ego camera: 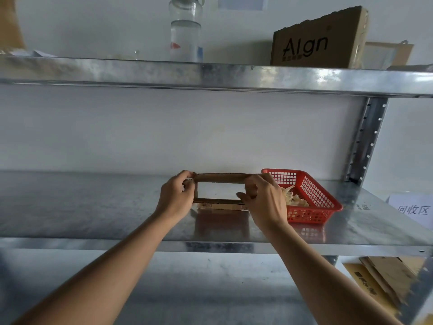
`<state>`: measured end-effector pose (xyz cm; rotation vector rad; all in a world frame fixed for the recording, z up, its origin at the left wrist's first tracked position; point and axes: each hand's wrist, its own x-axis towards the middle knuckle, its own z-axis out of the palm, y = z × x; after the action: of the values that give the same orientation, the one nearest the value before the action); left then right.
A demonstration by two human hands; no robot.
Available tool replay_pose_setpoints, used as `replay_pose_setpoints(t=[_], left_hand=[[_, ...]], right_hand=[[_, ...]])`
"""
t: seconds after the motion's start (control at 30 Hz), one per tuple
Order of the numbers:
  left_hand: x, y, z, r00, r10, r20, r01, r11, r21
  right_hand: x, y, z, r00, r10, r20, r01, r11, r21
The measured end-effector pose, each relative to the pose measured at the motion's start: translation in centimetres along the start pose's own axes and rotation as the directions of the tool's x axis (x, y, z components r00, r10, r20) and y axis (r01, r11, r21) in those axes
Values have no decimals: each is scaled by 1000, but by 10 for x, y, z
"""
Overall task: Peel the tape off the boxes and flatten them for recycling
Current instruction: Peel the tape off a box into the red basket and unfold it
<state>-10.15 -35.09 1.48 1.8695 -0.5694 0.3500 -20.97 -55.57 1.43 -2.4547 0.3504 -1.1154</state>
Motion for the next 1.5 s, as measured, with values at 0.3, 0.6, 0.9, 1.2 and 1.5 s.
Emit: replay_pose_setpoints(t=[0.3, 0.6, 0.9, 1.2, 1.5], left_hand=[[0, -5, -7, 991, 67, 117, -53, 992, -115], [11, -35, -16, 940, -3, 341, 68, 982, -178], [24, -48, -7, 982, 103, 158, -95, 994, -53], [27, -35, 3, 998, 35, 56, -16, 955, -297], [14, -6, 1, 999, -40, 25, 47, 894, -447]], right_hand=[[7, 6, 5, 998, 63, 0, -63, 998, 16], [6, 7, 2, 997, -53, -48, 58, 993, 105], [-2, 6, -8, 990, -139, -21, 139, 946, 293], [-15, -6, -22, 989, -137, -51, 138, 767, 626], [-31, -1, -19, 985, -165, -41, 167, 898, 408]])
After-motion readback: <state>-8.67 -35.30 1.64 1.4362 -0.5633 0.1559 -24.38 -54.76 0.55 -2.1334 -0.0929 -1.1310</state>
